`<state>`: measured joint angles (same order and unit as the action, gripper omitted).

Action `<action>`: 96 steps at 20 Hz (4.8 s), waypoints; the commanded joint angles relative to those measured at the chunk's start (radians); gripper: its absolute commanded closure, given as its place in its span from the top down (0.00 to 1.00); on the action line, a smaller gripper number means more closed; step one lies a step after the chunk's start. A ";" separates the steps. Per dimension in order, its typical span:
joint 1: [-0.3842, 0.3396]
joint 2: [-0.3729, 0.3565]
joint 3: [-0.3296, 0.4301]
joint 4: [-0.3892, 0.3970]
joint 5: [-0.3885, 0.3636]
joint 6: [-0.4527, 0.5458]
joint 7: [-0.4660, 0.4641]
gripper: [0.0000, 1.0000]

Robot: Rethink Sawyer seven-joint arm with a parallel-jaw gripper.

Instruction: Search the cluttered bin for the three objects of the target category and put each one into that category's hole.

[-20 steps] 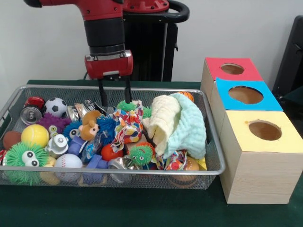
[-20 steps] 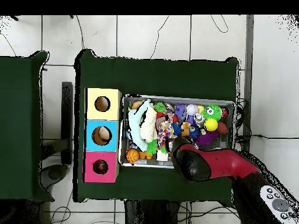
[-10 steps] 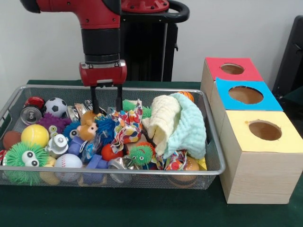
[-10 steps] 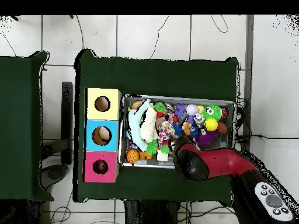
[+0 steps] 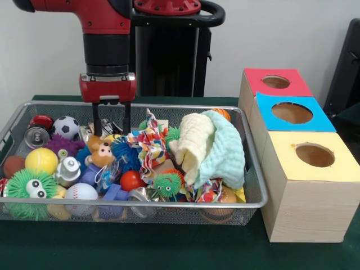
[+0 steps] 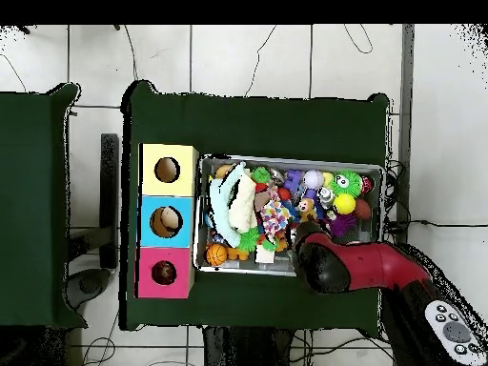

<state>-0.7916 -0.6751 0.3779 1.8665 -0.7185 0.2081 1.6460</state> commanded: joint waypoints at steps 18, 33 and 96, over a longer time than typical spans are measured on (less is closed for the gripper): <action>-0.037 -0.015 0.019 -0.087 -0.037 -0.010 0.005 1.00; -0.029 0.053 0.069 -0.073 0.004 -0.119 0.093 1.00; -0.023 -0.006 0.003 -0.034 0.085 0.066 -0.021 0.00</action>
<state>-0.7853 -0.6146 0.2355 1.7679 -0.6969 0.1106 1.6460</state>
